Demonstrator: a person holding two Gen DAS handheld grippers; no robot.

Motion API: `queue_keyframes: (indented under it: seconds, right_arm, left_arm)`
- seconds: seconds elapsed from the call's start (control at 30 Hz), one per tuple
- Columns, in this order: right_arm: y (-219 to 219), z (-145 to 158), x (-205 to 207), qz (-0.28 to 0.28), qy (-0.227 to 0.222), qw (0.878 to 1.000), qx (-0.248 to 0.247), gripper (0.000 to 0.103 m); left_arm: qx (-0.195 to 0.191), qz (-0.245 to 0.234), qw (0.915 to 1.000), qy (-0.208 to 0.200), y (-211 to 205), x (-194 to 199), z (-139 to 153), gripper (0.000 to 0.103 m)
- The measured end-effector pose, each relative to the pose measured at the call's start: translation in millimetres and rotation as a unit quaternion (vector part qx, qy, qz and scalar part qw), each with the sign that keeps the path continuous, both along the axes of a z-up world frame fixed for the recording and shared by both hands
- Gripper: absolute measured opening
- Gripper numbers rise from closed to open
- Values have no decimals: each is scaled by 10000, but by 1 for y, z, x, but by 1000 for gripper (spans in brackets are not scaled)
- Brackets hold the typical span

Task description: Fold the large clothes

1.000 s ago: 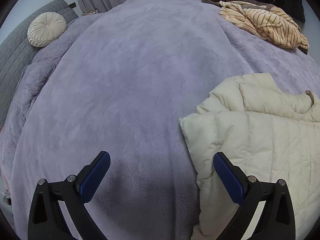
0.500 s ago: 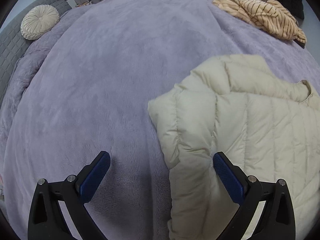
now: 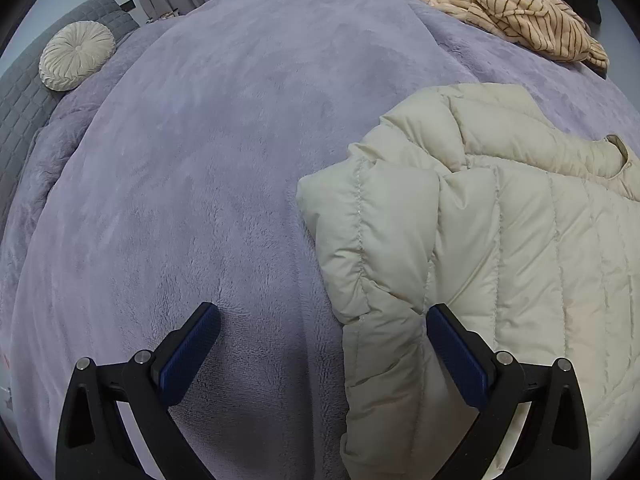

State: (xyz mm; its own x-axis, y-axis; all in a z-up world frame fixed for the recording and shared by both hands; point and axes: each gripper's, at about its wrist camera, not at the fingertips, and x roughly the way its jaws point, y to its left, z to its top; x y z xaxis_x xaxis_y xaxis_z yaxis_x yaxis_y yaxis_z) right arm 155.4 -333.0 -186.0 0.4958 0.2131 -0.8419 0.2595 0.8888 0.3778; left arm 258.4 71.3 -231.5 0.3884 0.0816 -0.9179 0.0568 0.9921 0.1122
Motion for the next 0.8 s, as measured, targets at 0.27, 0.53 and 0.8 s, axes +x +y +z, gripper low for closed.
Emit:
queue_keyframes:
  seconds: [0.27, 0.53, 0.8]
  right_arm:
    - [0, -50, -1, -70, 647, 9978, -141, 0]
    - [-19, -21, -35, -320, 716, 9969, -42, 6]
    - [-27, -1, -86, -567, 793, 9942, 451, 41]
  left_arm:
    - [-94, 10, 10000, 17, -1, -2, -1, 103]
    - [-130, 62, 9999, -27, -2, -12, 31, 103]
    - [-331, -235, 9992, -45, -39, -58, 77, 103]
